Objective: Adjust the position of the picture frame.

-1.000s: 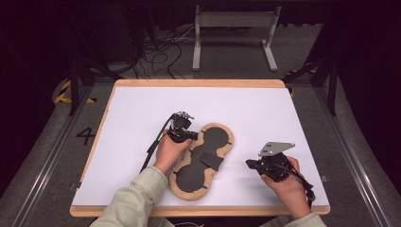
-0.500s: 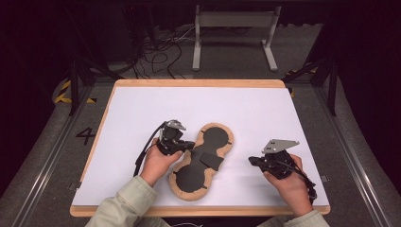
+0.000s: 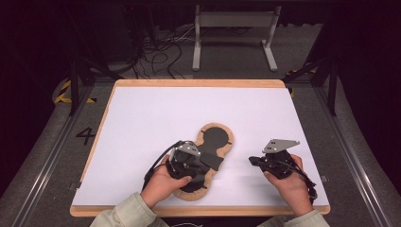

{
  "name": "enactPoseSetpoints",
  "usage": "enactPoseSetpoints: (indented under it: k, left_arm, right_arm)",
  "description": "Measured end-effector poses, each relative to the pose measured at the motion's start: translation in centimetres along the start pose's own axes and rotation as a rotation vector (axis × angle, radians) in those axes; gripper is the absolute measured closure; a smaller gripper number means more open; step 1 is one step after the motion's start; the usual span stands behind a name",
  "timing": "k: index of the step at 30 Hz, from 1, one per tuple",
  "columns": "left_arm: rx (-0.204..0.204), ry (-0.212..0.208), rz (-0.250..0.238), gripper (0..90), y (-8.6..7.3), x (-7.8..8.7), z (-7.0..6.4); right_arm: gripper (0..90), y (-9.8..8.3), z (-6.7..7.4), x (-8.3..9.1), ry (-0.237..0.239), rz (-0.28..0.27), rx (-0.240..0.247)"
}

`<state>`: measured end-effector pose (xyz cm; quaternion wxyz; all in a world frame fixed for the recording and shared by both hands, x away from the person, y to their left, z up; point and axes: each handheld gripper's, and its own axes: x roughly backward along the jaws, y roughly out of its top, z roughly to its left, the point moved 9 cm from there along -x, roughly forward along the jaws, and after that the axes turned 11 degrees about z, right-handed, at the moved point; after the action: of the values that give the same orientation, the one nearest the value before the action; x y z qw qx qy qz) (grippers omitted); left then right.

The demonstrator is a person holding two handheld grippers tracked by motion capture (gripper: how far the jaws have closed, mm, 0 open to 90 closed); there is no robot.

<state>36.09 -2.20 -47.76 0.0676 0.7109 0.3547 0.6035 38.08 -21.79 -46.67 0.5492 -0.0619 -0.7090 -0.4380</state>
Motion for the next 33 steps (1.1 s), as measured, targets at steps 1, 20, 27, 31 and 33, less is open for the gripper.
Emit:
enactPoseSetpoints:
  k: [1,20,27,31,33]
  left_arm:
    - [0.001,-0.010,0.009,89.7,0.1,-0.5,-0.2]
    - [-0.062,0.041,0.185,90.0,-0.5,-3.9,-1.6]
    - [-0.027,0.064,0.206,90.0,-2.0,-2.5,-0.4]
    - [0.013,0.076,0.205,90.0,-2.9,-1.6,0.7]
    - [0.026,0.094,0.199,90.0,-3.3,-1.2,1.2]
  right_arm:
    - [90.0,0.0,0.0,0.0,0.002,0.000,0.000]
    - [90.0,0.0,0.0,-0.1,0.007,-0.001,-0.005]
    - [90.0,0.2,-0.2,-0.1,0.011,-0.005,-0.003]
    - [90.0,0.6,-0.1,-0.4,0.016,-0.002,0.006]
    - [90.0,0.8,0.0,-0.5,0.019,-0.003,0.014]
